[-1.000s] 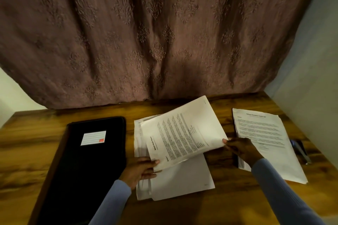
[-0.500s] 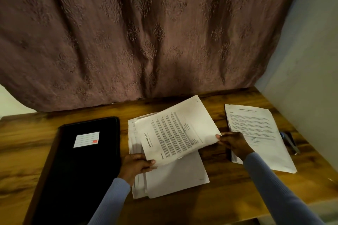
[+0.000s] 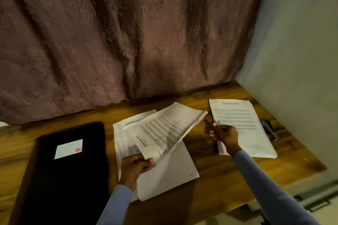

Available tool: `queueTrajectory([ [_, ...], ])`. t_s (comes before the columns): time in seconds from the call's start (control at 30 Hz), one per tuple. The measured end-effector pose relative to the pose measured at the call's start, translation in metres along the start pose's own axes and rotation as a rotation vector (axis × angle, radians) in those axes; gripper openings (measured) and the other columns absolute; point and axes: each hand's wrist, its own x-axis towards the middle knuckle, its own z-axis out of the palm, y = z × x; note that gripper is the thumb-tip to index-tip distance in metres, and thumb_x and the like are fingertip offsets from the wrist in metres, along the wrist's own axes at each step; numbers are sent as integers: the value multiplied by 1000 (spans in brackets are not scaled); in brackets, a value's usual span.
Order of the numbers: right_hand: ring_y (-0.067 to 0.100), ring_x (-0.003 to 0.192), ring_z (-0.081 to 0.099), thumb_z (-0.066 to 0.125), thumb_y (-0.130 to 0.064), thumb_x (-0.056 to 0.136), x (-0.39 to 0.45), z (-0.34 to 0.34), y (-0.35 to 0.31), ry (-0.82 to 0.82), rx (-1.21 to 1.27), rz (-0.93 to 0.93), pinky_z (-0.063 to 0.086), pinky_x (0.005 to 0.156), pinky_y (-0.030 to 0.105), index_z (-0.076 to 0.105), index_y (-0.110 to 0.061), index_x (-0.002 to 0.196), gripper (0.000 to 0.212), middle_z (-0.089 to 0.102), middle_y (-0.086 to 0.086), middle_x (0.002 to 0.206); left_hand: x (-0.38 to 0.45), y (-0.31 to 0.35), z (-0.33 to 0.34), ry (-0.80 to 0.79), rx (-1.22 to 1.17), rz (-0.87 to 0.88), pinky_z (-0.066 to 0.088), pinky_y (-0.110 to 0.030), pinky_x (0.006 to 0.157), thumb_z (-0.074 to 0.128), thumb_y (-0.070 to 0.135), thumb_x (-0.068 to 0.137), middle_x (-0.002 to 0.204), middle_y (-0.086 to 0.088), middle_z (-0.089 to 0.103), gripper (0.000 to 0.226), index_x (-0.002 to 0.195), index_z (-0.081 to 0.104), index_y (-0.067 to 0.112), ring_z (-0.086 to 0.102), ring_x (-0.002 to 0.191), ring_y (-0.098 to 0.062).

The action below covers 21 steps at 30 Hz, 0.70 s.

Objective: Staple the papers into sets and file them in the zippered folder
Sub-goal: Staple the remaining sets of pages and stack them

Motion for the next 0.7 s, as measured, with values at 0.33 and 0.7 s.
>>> queueTrajectory([
  [0.33,29,79,67,60,-7,86,11,-71,12,214,-597,-171,55,77,38,69,-9,86,10,72,14,89,-10,-6,69,-140,-30,126,58,-24,55,66,-15,74,76,-12,73,21,82,70,5,71,63,-23],
  [0.7,31,126,42,42,-15,97,57,-142,22,332,-901,-27,38,103,39,42,-11,136,39,40,14,142,3,-32,154,-158,53,134,56,-20,54,67,-11,75,76,-18,68,14,88,67,-5,69,59,-18],
])
